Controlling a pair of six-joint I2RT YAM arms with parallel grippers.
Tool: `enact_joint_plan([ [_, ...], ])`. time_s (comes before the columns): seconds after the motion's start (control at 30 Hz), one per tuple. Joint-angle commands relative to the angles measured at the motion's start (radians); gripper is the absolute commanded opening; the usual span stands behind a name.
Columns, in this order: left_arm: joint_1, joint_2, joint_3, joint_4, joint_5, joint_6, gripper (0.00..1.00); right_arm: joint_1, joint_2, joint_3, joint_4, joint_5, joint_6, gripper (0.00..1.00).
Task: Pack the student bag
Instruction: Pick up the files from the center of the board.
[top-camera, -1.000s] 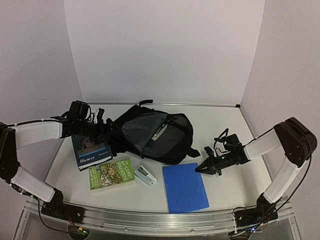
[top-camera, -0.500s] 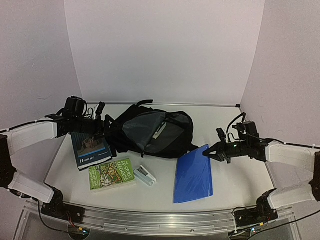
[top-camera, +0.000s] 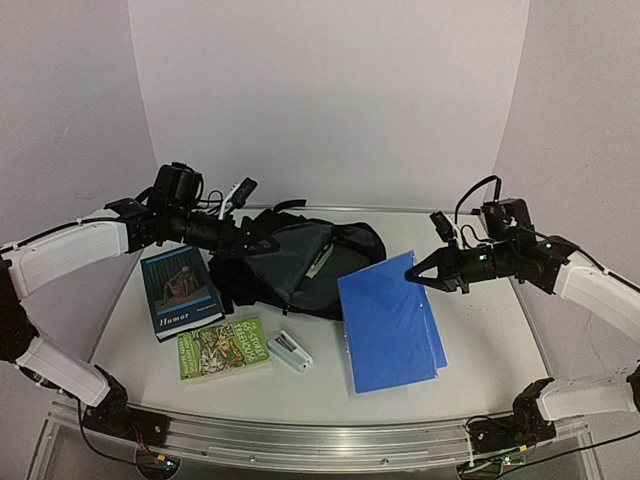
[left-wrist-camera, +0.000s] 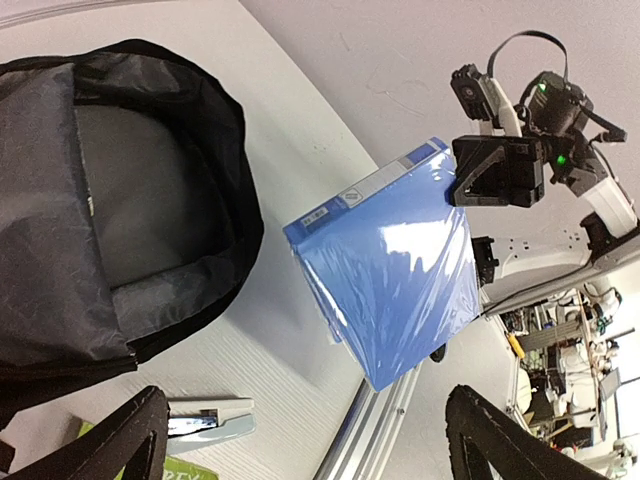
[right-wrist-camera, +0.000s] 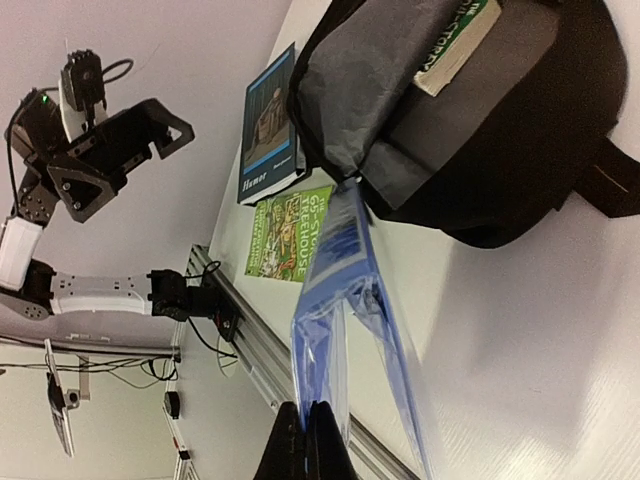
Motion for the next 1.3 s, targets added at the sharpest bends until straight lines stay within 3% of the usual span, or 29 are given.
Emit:
enact_joint_plan([
  [0.0, -0.049, 0.055, 0.097, -0.049, 0.091, 0.085, 0.97, 0.062, 0.051, 0.087, -0.033, -0.04, -0.076, 0.0],
  [0.23, -0.158, 0.168, 0.207, -0.164, 0.118, 0.184, 0.97, 0.14, 0.138, 0.172, 0.005, -0.107, -0.131, 0.0],
  [0.8, -0.269, 0.332, 0.333, -0.301, 0.31, 0.269, 0.96, 0.228, 0.264, 0.259, 0.042, -0.232, -0.238, 0.0],
  [0.9, -0.275, 0.348, 0.338, -0.304, 0.355, 0.27, 0.88, 0.23, 0.27, 0.258, 0.046, -0.236, -0.245, 0.0],
  [1.17, -0.275, 0.359, 0.334, -0.304, 0.38, 0.265, 0.4, 0.23, 0.281, 0.242, 0.064, -0.202, -0.275, 0.0],
  [1.27, -0.275, 0.356, 0.32, -0.29, 0.374, 0.253, 0.29, 0.229, 0.289, 0.24, 0.07, -0.192, -0.282, 0.0],
])
